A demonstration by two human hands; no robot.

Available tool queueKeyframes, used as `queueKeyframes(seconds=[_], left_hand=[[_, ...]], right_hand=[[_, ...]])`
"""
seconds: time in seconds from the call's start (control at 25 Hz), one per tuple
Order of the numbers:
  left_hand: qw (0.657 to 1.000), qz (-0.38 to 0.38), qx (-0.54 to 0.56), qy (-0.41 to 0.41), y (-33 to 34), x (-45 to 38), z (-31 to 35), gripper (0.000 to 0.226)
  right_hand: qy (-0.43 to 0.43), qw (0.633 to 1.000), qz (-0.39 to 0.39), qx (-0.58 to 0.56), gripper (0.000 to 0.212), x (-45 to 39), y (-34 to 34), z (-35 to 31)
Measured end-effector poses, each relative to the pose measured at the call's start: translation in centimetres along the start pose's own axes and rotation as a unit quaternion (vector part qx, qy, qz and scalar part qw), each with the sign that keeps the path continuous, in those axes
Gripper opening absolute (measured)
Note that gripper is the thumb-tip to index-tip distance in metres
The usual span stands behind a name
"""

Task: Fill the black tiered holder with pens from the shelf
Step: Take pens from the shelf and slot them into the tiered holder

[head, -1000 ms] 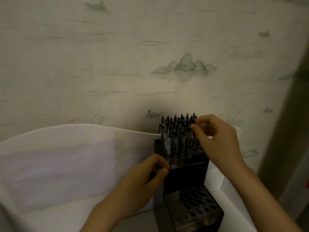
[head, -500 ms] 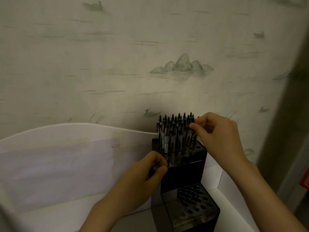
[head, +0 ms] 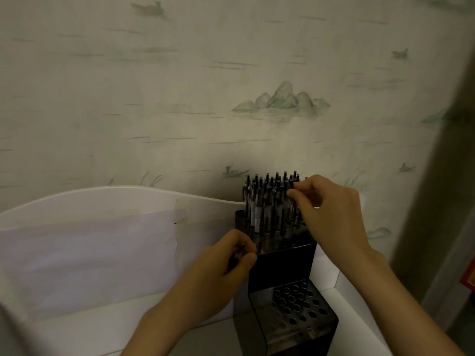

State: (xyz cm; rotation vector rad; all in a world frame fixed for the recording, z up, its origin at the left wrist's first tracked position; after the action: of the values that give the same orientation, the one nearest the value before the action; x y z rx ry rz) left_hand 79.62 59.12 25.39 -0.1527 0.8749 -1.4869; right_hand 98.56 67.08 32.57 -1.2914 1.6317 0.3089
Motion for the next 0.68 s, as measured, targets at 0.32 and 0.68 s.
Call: queueKeyframes(seconds=[0.32,0.68], left_hand=[[1.000,0.007,0.004,0.002,0.1,0.1,0.4,0.004],[1.000,0.015,0.013,-0.006,-0.2,0.1,0.3,0.009]], right_hand=[[0.043,0.999,-0.005,0.001,0.005,-0.6,-0.8,0.6],[0.055,0.997,-0.047,0.016,0.008,-0.5,0.4,1.0]])
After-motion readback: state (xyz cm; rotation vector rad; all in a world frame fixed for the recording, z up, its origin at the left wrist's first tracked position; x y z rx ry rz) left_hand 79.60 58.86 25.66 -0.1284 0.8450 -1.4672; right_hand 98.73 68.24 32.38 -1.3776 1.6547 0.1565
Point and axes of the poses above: each hand's wrist, its own x-axis away from the middle knuckle, its own y-axis out of the palm, z = x × y, the point moved 5 cm from there along -x, towards the middle knuckle
